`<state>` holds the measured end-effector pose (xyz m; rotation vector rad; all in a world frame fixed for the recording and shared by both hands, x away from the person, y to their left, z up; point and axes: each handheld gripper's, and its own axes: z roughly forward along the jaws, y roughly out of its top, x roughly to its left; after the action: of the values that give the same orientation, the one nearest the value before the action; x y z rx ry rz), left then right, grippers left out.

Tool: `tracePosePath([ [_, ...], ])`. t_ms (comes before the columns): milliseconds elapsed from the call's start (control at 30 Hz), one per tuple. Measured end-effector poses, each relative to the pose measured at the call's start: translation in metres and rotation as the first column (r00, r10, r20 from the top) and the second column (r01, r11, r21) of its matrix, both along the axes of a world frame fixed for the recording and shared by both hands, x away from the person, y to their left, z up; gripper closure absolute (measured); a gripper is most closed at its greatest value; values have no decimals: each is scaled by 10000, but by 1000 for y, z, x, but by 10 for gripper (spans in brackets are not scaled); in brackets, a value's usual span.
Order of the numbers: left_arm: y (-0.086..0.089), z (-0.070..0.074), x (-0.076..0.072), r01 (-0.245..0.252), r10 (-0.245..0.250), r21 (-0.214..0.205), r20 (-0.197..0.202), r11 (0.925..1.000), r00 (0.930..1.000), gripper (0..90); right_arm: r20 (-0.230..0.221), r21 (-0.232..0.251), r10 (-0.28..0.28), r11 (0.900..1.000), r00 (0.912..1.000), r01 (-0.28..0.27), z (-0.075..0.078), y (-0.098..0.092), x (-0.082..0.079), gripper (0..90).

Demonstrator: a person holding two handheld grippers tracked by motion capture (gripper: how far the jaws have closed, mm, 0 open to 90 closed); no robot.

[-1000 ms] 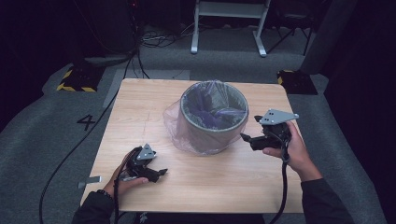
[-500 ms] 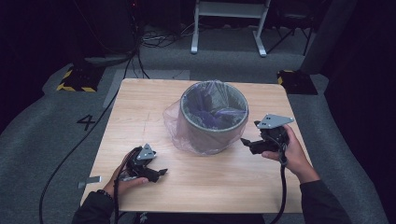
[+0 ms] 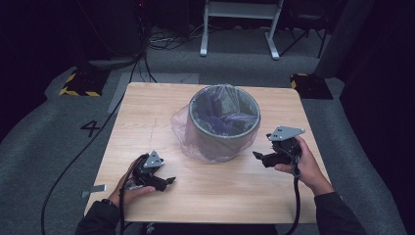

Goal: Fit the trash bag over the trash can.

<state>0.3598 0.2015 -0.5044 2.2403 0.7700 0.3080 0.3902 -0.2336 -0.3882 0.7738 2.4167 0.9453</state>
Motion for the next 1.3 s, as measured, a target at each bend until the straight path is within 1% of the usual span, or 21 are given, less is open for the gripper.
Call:
tracePosePath([
  [100,0,0,0,1,-1,-4,0,10000,10000,145,-134,-35,-39,10000,9999,38,-5,-1,0,196],
  [167,0,0,0,0,0,-2,0,10000,10000,145,-109,-123,-98,9999,9999,97,-9,-2,0,200],
  [333,0,0,0,2,-2,3,1,10000,10000,145,-321,-358,-211,9992,9993,200,-20,-4,0,201],
  [433,0,0,0,2,-2,-2,0,10000,10000,145,-421,-367,-245,9991,9988,230,-25,-6,1,202],
  [500,0,0,0,-1,1,-3,0,10000,10000,145,-445,-462,-295,9986,9986,275,-28,-7,1,201],
  [633,0,0,0,3,-3,-1,0,10000,10000,145,-556,-514,-357,9981,9978,329,-34,-9,1,201],
  [733,0,0,0,-2,2,1,0,10000,10000,145,-660,-430,-433,9983,9969,405,-37,-11,1,201],
  [833,0,0,0,-1,1,0,2,10000,10000,145,-668,-478,-523,9976,9964,491,-41,-13,0,201],
  [900,0,0,0,4,-4,-7,-5,10000,10000,145,-663,-613,-565,9967,9962,525,-44,-14,0,201],
  [1100,0,0,0,1,-1,-4,0,10000,10000,145,-702,-801,-711,9946,9950,655,-51,-18,-1,201],
  [1200,0,0,0,2,-2,0,1,10000,10000,145,-584,-1223,-808,9898,9950,732,-55,-18,-3,198],
  [1300,0,0,0,2,-2,2,1,10000,10000,145,-678,-1240,-738,9901,9950,650,-59,-19,-6,196],
])
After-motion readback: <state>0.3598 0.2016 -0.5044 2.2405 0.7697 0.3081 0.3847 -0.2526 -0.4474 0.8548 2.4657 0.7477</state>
